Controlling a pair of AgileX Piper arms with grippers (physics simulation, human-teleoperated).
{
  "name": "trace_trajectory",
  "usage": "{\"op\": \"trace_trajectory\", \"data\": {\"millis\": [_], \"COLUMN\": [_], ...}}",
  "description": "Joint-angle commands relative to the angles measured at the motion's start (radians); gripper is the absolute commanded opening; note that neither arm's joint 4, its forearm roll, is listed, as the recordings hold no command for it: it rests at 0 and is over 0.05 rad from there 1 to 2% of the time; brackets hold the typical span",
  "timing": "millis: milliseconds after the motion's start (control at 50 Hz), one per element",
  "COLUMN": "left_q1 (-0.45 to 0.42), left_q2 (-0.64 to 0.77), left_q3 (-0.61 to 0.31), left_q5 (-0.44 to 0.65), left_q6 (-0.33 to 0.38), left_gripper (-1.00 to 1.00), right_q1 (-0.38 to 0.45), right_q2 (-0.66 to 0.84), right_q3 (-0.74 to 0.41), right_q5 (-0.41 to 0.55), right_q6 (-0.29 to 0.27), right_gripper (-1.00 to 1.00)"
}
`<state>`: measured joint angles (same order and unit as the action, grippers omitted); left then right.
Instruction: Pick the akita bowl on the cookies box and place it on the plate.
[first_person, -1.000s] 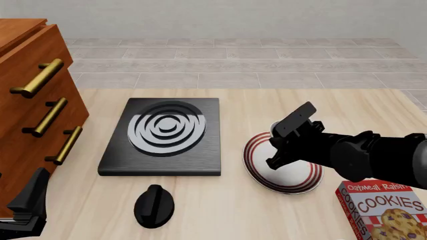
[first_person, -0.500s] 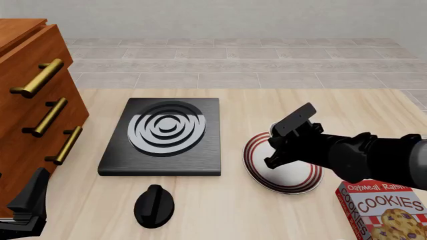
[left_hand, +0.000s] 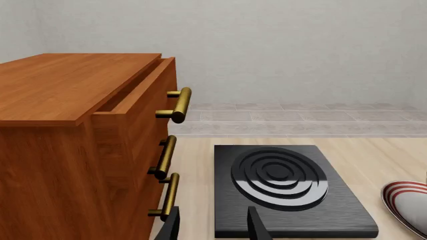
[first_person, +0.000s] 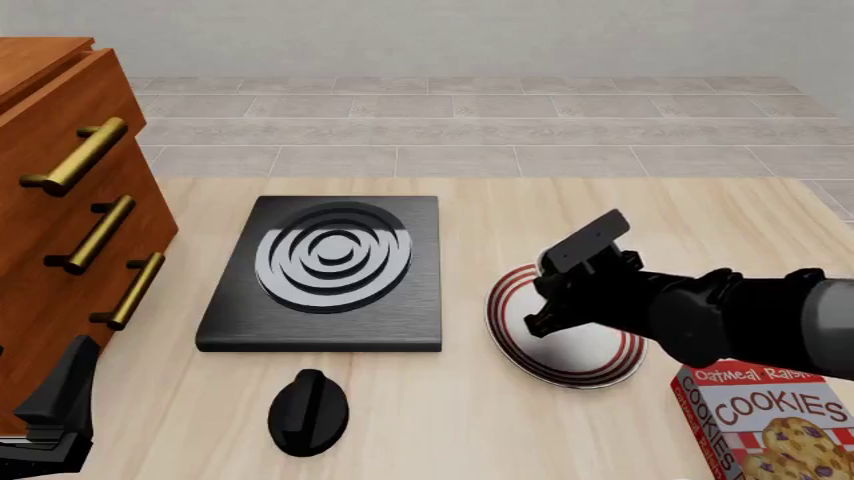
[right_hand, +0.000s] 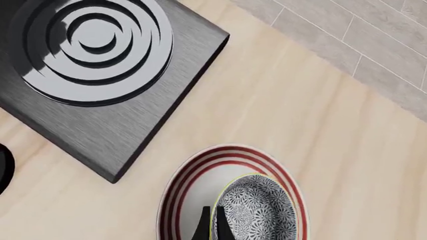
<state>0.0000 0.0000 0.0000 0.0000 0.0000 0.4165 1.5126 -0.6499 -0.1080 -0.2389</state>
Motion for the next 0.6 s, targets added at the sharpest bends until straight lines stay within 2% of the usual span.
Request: {"op": "trace_trajectory", "data": {"millis": [20,260,280,600], "left_q1": [0.0,0.0,0.0,0.0], "left_q2": [0.0,0.0,0.0,0.0], "left_q3": [0.0,0.0,0.0,0.0], "left_q5": [0.0,0.0,0.0,0.0], "left_q6": [0.0,0.0,0.0,0.0], "left_gripper": [1.0,1.0,1.0,1.0], "right_q1": [0.004,0.005,-0.002,0.004], "right_q2": [0.015,0.043,0.047,0.051], "right_q3": [-0.002,-0.003,-0.002,-0.01], "right_q5": [-0.02,-0.032,-0.038,-0.026], "right_q6": [0.019,0.026,0.014,0.022], "right_gripper": [-1.0,-1.0,1.0,1.0]}}
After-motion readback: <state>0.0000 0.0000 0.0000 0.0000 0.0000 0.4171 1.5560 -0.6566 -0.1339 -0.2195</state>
